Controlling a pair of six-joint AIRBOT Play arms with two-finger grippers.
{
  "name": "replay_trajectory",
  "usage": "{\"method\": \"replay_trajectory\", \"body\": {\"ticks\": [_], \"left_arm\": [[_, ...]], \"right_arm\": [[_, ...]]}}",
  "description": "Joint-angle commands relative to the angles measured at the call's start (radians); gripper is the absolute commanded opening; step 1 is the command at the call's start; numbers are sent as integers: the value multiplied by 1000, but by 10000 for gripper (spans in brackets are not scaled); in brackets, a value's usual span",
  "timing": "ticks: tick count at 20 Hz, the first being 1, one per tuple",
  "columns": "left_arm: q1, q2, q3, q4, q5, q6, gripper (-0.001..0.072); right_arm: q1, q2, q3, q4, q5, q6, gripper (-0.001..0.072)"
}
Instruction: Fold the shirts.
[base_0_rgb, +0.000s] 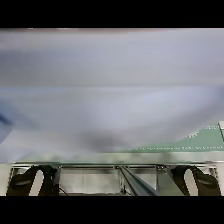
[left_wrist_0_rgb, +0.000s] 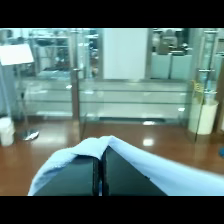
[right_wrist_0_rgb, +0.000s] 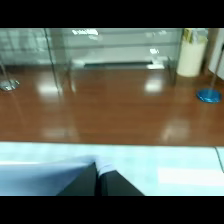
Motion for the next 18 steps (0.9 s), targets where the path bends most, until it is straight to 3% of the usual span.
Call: {"method": "replay_trajectory", "body": {"ticks": [1, 4, 7, 10, 14, 18], "left_arm": [[-48, 23, -58, 177, -135, -91, 20], [-48, -23, -266, 159, -168, -228, 20], [-48, -151, -484, 5, -115, -187, 20], [-48, -355, -645, -180, 79, -91, 20], [-64, -752, -601, -265, 237, -39, 20], [-86, -1135, -307, -289, 290, -40, 20]], "right_arm": [[0, 26, -28, -111, 92, 45, 23], [0, 6, -138, -77, 98, 53, 23], [0, -74, -289, -8, 47, 0, 23], [0, -222, -427, 31, -76, -64, 23], [1, -544, -475, 205, -229, -194, 23], [1, -898, -408, 409, -398, -319, 23]]}}
